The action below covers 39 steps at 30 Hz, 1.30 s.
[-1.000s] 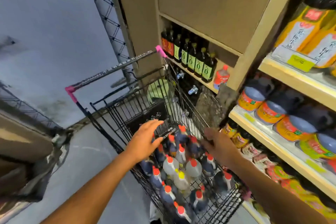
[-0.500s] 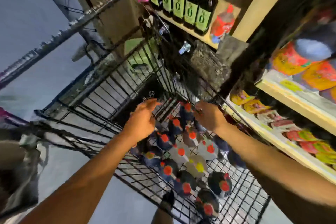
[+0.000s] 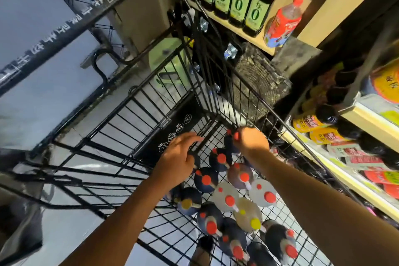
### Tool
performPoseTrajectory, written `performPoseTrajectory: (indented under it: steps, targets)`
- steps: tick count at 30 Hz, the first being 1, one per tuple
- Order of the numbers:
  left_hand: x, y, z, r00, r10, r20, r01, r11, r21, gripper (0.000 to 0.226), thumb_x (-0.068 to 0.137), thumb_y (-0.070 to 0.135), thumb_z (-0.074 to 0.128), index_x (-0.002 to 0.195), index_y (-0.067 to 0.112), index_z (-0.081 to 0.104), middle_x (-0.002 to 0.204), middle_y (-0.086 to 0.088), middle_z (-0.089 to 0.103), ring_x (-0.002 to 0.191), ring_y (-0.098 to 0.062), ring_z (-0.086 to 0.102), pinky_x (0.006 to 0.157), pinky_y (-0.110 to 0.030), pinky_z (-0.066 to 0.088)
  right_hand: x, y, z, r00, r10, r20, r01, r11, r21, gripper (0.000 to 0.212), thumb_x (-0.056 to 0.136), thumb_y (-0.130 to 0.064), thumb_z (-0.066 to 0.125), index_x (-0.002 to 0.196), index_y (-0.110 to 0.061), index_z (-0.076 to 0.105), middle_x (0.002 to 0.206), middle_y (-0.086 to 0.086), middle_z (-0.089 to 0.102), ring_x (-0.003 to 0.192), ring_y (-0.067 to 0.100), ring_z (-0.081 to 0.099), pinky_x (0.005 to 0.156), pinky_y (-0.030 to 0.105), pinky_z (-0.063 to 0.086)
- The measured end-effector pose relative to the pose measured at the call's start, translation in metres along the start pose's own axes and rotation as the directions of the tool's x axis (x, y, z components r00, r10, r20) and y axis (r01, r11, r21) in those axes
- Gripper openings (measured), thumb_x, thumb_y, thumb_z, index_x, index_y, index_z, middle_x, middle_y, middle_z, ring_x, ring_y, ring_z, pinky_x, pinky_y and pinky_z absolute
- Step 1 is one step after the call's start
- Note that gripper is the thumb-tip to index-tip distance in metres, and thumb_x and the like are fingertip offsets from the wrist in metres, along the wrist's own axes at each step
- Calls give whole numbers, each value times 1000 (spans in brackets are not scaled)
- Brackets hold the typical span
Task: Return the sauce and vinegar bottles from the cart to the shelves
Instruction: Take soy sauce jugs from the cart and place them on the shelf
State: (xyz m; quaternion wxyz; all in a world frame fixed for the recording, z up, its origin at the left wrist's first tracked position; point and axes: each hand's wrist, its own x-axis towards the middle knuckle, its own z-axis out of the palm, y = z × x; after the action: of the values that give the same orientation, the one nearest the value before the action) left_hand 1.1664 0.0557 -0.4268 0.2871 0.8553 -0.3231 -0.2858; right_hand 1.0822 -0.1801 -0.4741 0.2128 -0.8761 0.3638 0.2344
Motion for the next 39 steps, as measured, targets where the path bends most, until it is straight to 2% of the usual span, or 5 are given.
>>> performPoseTrajectory:
  steps: [12, 22, 28, 33, 39]
  targets:
    - [7, 17, -10, 999, -40, -37, 31, 974, -226, 51, 95, -1, 45, 118, 42, 59, 132, 28, 51, 91, 0, 64, 69, -7, 48, -8, 11, -35, 955, -291, -49, 293, 955, 38, 7, 93, -35, 65, 95, -28, 64, 89, 0, 69, 79, 22, 66, 67, 30, 48]
    - [34, 60, -42, 993, -44, -108, 1, 930, -368, 32, 107, 29, 40, 130, 22, 61, 130, 7, 66, 113, 1, 61, 102, -23, 50, -79, -19, -171, 734, -651, -192, 679, 695, 238, 17, 95, -34, 69, 100, -18, 65, 81, -6, 69, 69, 12, 65, 62, 32, 51]
    - [24, 116, -77, 971, 41, 234, 174, 546, -820, 63, 102, 57, 23, 115, 15, 69, 112, -6, 76, 111, -25, 70, 101, -43, 53, -102, -46, -226, 652, -737, -180, 739, 565, 366, 24, 96, -43, 59, 107, -22, 63, 87, -6, 68, 77, 15, 67, 67, 36, 55]
    - [10, 115, -81, 951, 33, 309, 271, 401, -875, 73, 95, 68, 15, 131, 24, 61, 124, -10, 71, 119, -31, 66, 95, -40, 57, -87, -62, -224, 677, -705, -212, 708, 545, 449, 29, 97, -28, 58, 115, -6, 63, 90, 5, 68, 75, 14, 65, 67, 26, 54]
    - [2, 73, -58, 936, -1, 352, 327, 372, -868, 123, 26, 87, 80, 125, 17, 61, 109, -10, 77, 102, -27, 74, 76, -34, 61, -75, -72, -174, 857, -489, -162, 447, 552, 704, 19, 101, -20, 59, 114, -8, 65, 92, -4, 71, 74, 0, 67, 67, 17, 52]
